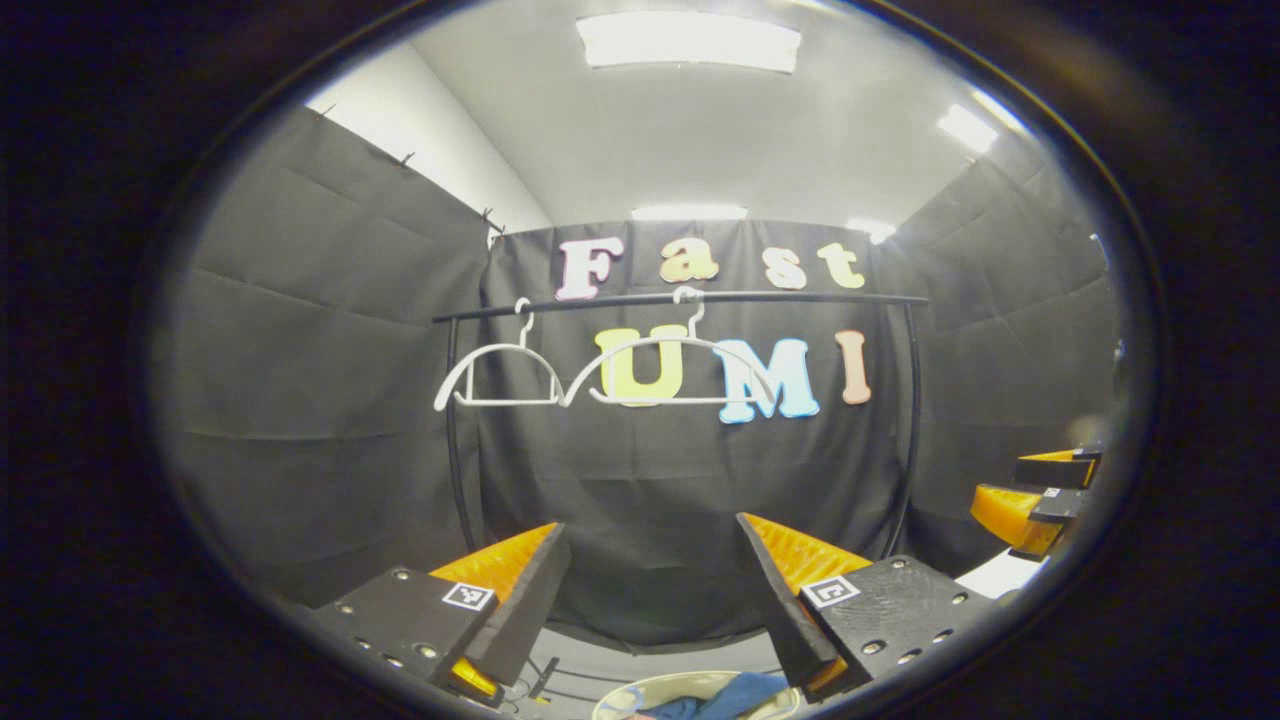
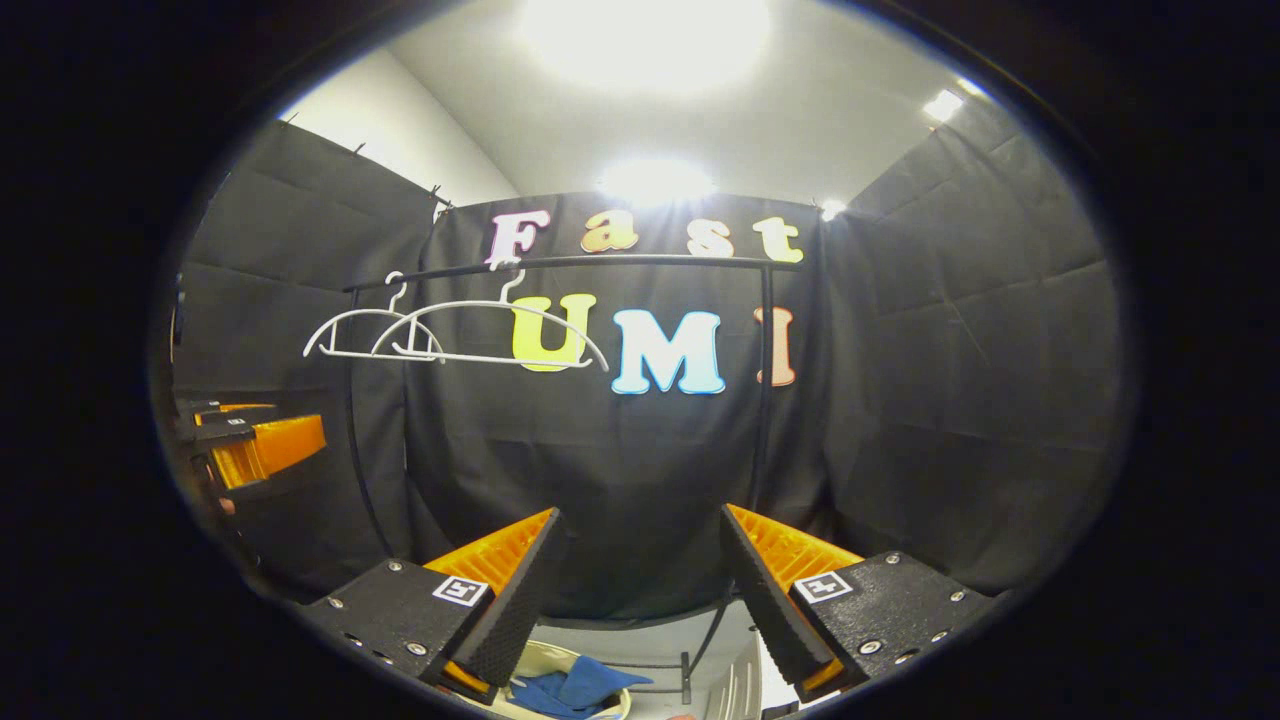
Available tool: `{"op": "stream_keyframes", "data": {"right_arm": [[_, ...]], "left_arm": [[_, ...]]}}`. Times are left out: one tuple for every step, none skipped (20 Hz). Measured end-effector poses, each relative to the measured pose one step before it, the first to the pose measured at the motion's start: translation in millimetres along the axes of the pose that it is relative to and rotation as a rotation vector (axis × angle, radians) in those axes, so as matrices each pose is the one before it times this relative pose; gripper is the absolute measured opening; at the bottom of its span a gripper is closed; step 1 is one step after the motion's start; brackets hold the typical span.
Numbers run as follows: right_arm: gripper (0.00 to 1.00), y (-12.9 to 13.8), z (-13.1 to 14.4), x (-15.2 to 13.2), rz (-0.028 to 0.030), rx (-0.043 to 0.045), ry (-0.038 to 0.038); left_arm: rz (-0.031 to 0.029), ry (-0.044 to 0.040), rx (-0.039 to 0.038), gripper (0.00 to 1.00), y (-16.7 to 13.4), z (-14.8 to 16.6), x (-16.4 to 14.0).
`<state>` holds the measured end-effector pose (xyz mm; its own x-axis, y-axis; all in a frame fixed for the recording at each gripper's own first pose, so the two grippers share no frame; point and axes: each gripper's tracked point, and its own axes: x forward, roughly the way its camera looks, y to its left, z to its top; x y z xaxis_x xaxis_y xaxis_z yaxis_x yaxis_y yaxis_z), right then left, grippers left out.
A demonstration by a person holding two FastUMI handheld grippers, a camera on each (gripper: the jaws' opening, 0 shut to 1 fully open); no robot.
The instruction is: Grasp the clothes on the hanger with both hands and then place them into the laundry hamper below.
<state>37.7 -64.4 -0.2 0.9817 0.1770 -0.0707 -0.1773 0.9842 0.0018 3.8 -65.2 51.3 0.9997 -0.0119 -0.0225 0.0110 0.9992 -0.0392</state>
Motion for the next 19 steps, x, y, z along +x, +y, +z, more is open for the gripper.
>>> {"op": "stream_keyframes", "data": {"right_arm": [[0.95,-2.75,-0.62,-2.9,-0.00484,0.00694,0.0064],[0.95,-2.37,-0.55,-4.0,-0.00318,0.00733,0.00493],[0.95,-2.51,-0.05,-1.85,-0.0052,0.00394,-0.00048],[0.94,-3.03,0.35,-1.71,-0.00889,0.00205,-0.00021],[0.95,-0.8,-0.8,-0.41,-0.00112,0.00443,0.00576],[0.95,1.77,-1.29,-2.96,0.00349,0.00667,0.00402],[0.95,1.26,1.46,-1.8,0.00198,0.00528,-0.00345],[0.95,0.58,2.53,-2.75,0.00137,0.00153,-0.00676],[0.95,0.95,1.42,-0.65,0.00127,0.00022,-0.00437],[0.95,2.36,0.09,-1.65,0.00379,-0.00123,-0.00389],[0.95,1.95,1.34,-3.51,0.00098,-0.00104,-0.00917],[0.95,1.14,0.9,-3.19,0.00345,-0.00002,-0.00344],[0.94,3.6,0.62,-1.01,0.00914,0.00086,-0.00089],[0.95,3.42,-0.2,0.24,0.00672,-0.00126,-0.00023],[0.95,1.01,1.17,-0.25,0.00258,-0.00172,-0.00401],[0.95,2.35,2.41,-0.43,0.00164,0.00269,-0.0074],[0.95,1.54,2.1,-0.29,0.00126,0.00324,-0.00652],[0.95,0.09,2.22,-3.46,-0.0028,0.00399,-0.00744],[0.95,1.31,2.71,-2.79,0.00502,0.00421,-0.00933]], "left_arm": [[-0.00342,-0.00652,0.00481,1.0,-1.63,2.7,-3.56],[-0.00308,-0.00458,0.00586,1.0,0.33,1.32,-2.85],[0.00166,-0.00672,0.00747,1.0,-0.19,2.94,-1.99],[0.00413,-0.00458,0.00528,1.0,0.2,1.9,-2.2],[0.00148,-0.00034,0.00232,1.0,-1.19,-2.0,-0.68],[0.00352,0.00144,0.00045,1.0,0.53,-1.15,-0.69],[0.0025,-0.00188,-0.00131,1.0,0.02,0.97,-0.97],[0.00407,-0.00321,-0.0014,1.0,0.36,0.42,-1.04],[0.007,-0.00394,-0.00262,1.0,0.13,1.86,-1.91],[0.0033,-0.00211,-0.00531,1.0,-0.2,0.87,-1.33],[0.00404,-0.00451,-0.00658,1.0,0.32,1.33,-3.2],[0.00282,-0.00583,-0.00448,1.0,0.6,2.68,-2.08],[0.00317,-0.00456,-0.0007,1.0,0.76,1.26,-3.93],[0.00073,-0.00401,0.0007,1.0,0.01,1.57,-2.1],[-0.003,-0.00186,0.00005,1.0,-0.54,1.17,-3.6],[-0.00064,-0.00344,0.00195,1.0,-0.12,1.68,-2.73],[0.0007,-0.00199,0.00436,1.0,0.45,2.03,-6.12],[0.00381,-0.00237,0.0038,1.0,0.94,1.88,-4.86],[-0.00049,0.00098,-0.00295,1.0,0.01,-0.03,-4.22]]}}
